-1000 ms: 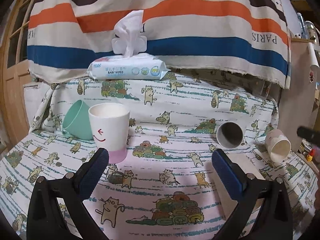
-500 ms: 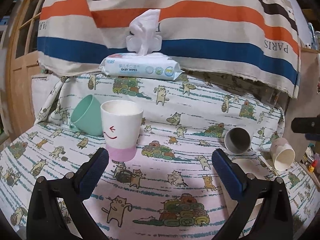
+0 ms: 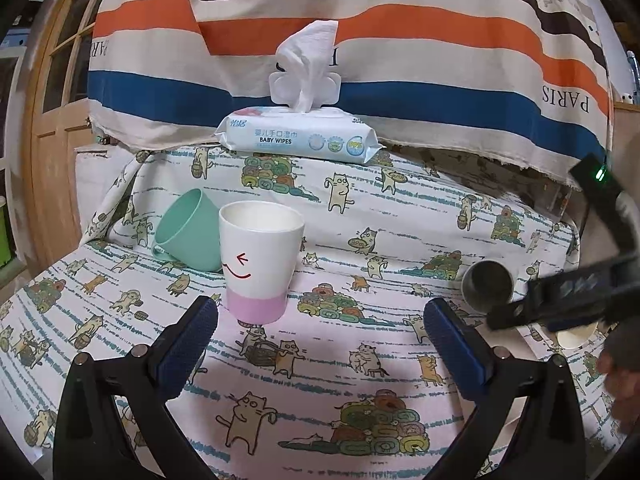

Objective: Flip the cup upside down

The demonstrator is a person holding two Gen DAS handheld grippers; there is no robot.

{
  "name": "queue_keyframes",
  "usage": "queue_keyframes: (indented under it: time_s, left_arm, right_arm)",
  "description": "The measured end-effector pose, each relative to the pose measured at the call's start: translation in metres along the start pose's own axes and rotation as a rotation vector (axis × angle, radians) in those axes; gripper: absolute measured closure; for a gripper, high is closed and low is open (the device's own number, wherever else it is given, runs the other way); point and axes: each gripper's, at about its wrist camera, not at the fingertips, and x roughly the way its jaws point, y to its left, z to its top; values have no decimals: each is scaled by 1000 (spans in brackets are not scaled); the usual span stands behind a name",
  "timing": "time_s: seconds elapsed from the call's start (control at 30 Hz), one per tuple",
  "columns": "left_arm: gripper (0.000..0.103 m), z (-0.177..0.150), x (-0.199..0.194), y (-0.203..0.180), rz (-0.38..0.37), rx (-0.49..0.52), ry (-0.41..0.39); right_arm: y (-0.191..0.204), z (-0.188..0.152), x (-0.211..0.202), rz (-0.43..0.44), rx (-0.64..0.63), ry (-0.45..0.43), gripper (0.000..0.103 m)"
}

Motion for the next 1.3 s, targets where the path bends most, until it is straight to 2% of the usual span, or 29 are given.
queue_keyframes:
  time_s: [0.3,0.37,0.57,0.6,0.73,0.83,0.9,0.97,1.07,1.3]
  left_arm:
    - [1,0,-1,3,5,-17,-3]
    - [1,0,-1,2,5,-10,-4]
    - [1,0,-1,-1,15,2,-6]
    - [1,0,0,0,15,-1,-5]
    - [1,0,0,2,13,-11,0]
    - [1,1,1,5,22,-24,-1]
    - [1,1,1,6,20,-28,2]
    - [1,1,1,6,20,-26,2]
    - [1,0,0,5,20,-16,-4]
    - [1,0,0,4,23,-13,-10]
  right_arm:
    - [8,11,30,-15,5,69,2]
    - [5,13,37,-4,29,97,12]
    - [3,11,60,36,48,193,31]
    - [3,10,60,38,49,190,31]
    - [0,6,45,63,61,133,32]
    - [4,1,19,62,21,55,32]
    - [6,-1,4,41,-16,5,32]
    - [11,-4,-14,-11,-54,-70,33]
    - [17,-5,-30,-80,-118,-136,34]
    - [12,-6,-35,-82,-137,-154,34]
